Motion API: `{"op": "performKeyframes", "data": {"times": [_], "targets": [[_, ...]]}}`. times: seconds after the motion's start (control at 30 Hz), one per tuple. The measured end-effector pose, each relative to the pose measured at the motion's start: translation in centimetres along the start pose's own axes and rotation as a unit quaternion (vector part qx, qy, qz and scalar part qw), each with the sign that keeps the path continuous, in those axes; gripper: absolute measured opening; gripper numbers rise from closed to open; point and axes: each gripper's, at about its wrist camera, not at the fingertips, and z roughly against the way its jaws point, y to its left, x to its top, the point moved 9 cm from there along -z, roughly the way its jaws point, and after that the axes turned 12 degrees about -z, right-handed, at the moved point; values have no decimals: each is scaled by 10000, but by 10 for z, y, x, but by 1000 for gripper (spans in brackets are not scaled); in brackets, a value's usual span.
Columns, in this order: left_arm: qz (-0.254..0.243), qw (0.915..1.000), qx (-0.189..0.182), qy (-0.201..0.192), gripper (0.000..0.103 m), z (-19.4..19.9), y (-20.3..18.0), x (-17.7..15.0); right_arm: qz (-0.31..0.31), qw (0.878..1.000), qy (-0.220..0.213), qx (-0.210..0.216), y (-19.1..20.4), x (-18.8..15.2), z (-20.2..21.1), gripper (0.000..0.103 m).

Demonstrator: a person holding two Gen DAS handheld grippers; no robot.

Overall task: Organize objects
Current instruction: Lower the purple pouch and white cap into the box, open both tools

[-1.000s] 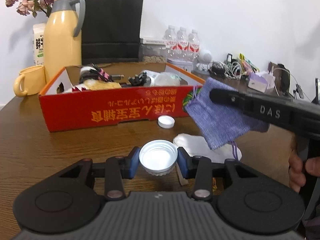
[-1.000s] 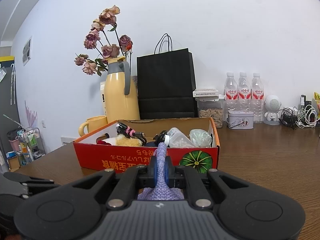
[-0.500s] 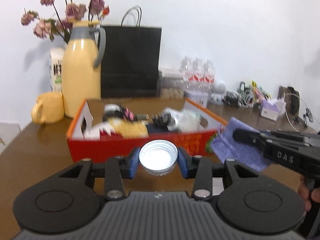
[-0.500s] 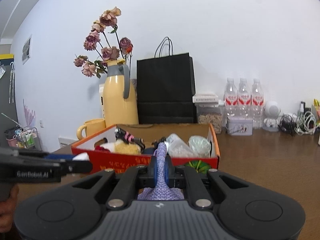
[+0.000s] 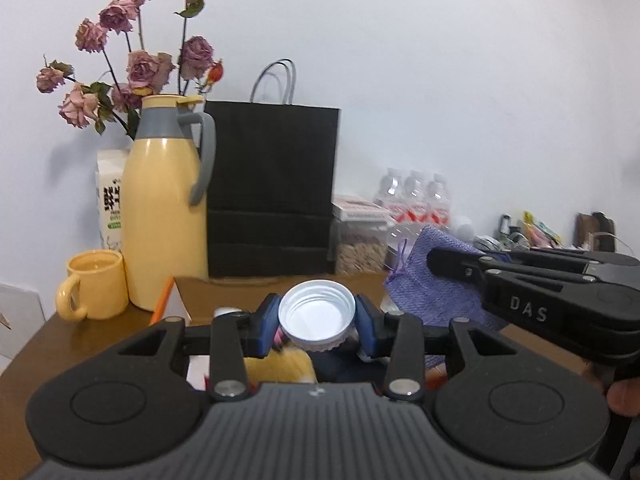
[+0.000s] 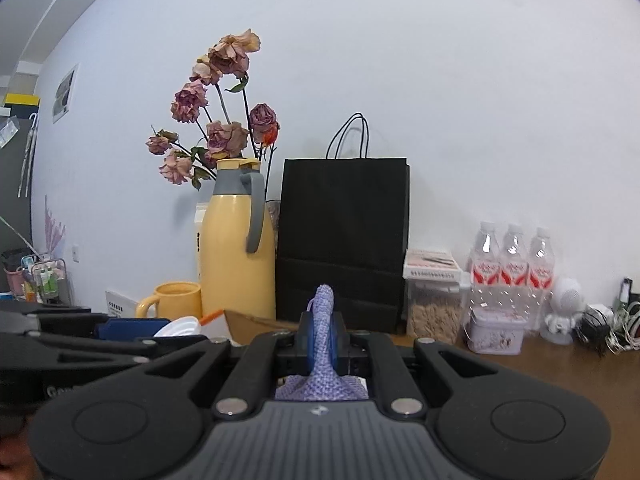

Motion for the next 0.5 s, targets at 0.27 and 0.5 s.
{"op": "performKeyframes", "data": {"times": [0.27, 0.5], "targets": [[367, 9988, 320, 34, 41, -48, 38, 14, -46, 9999, 76, -83, 3, 5, -65, 7], [343, 9978, 446, 340, 41, -86, 57, 0, -93, 9993, 299, -186, -6, -15, -111, 9]]}}
